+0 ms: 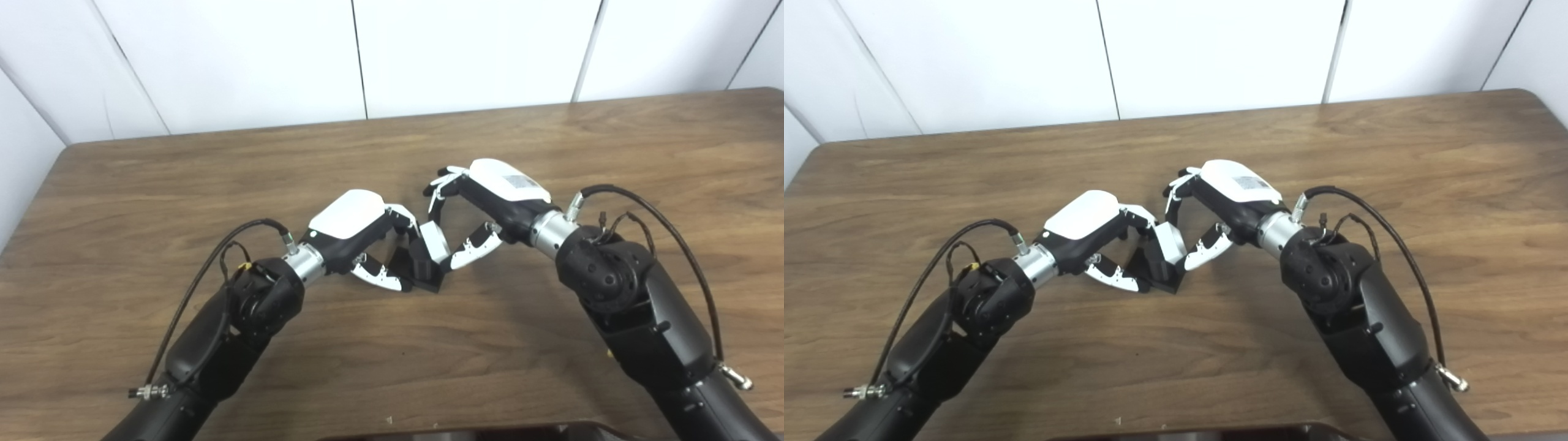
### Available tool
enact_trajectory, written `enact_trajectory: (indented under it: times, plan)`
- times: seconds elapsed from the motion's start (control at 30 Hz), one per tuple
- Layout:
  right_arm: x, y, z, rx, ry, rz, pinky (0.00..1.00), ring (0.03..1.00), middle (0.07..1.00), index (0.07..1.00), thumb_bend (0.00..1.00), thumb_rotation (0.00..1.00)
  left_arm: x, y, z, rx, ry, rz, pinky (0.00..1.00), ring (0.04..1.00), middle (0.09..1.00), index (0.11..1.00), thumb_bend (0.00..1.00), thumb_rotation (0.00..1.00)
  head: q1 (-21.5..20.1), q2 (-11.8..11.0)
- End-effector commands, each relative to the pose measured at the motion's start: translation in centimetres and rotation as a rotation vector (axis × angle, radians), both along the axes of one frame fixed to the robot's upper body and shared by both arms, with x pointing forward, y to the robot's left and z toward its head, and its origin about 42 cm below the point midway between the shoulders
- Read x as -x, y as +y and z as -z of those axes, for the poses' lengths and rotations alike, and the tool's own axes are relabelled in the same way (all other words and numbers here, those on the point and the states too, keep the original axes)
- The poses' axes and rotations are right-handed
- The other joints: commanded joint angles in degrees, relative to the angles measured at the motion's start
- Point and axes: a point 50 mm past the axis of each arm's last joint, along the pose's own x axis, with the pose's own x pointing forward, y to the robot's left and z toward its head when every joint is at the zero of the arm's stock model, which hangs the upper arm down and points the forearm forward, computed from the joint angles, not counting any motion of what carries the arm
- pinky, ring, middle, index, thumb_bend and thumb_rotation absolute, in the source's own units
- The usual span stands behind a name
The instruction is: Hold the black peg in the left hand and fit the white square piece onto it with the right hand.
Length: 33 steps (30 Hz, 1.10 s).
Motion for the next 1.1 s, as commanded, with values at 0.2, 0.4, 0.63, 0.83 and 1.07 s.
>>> enact_trajectory:
  times: [0.2,0.4,0.63,0.83,1.07]
  plan:
    - [0.7,1.6,-6.6,0.007,-0.185,-0.12,0.89,0.938,0.817,0.479,0.52,0.14,0.2,2.2,3.6,-0.208,0.107,-0.055,0.54,0.683,0.738,0.495,0.52,0.08,-0.11,-0.09]
    - [1.0,1.7,-9.1,0.062,-0.229,-0.169,0.95,0.937,0.813,0.479,0.52,0.14,0.1,2.2,3.7,-0.213,0.113,-0.056,0.56,0.693,0.737,0.495,0.52,0.08,-0.15,-0.29]
    - [0.8,2.0,-11.2,0.145,-0.26,-0.205,0.98,0.945,0.814,0.479,0.52,0.15,0.0,2.3,3.7,-0.215,0.118,-0.059,0.56,0.687,0.736,0.495,0.52,0.08,-0.47,-0.14]
    - [0.7,1.9,-11.4,0.162,-0.267,-0.211,0.96,0.944,0.813,0.478,0.52,0.15,0.1,2.5,3.7,-0.219,0.113,-0.059,0.55,0.684,0.734,0.495,0.52,0.08,-0.5,-0.06]
    - [0.6,1.7,-11.6,0.197,-0.267,-0.222,0.96,0.945,0.814,0.479,0.52,0.15,0.0,2.8,3.6,-0.226,0.11,-0.06,0.57,0.696,0.742,0.495,0.52,0.08,-0.99,0.16]
